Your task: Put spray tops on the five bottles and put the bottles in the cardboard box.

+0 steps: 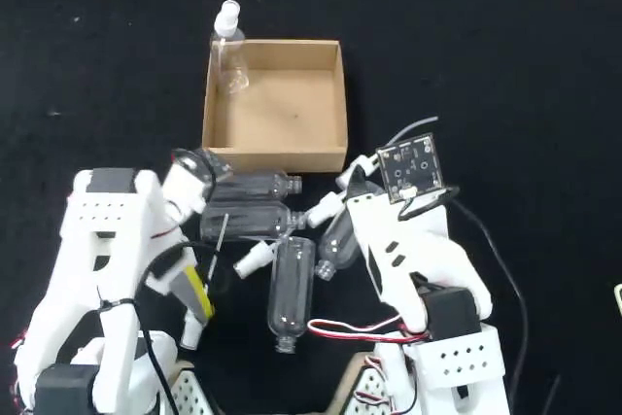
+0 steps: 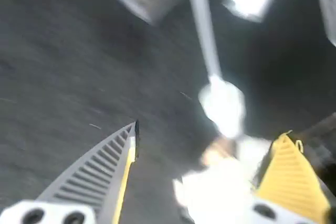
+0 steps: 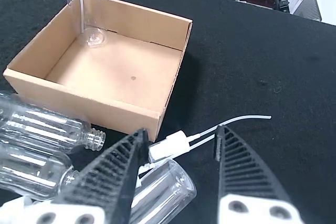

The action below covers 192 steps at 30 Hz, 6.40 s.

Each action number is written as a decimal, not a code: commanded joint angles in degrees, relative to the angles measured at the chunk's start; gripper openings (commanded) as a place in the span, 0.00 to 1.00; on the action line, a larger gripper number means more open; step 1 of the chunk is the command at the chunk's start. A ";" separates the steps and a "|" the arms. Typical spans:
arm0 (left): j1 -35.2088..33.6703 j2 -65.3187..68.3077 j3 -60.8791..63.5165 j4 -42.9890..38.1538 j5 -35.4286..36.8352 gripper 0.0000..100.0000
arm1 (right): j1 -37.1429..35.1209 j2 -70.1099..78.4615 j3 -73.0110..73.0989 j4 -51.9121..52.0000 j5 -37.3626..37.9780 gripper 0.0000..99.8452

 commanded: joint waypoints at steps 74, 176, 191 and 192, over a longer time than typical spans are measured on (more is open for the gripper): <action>27.65 4.13 -24.75 -3.43 19.34 0.09 | 42.55 -0.31 -17.89 10.11 5.71 0.20; -33.27 12.57 -1.63 -28.48 27.08 0.28 | 0.44 48.66 -10.07 9.93 90.20 0.39; -33.19 12.57 -1.63 -28.48 27.08 0.28 | 0.35 48.48 -6.20 10.11 87.47 0.25; -33.19 12.57 -1.63 -28.48 27.08 0.28 | 0.44 48.31 -6.20 10.20 86.68 0.19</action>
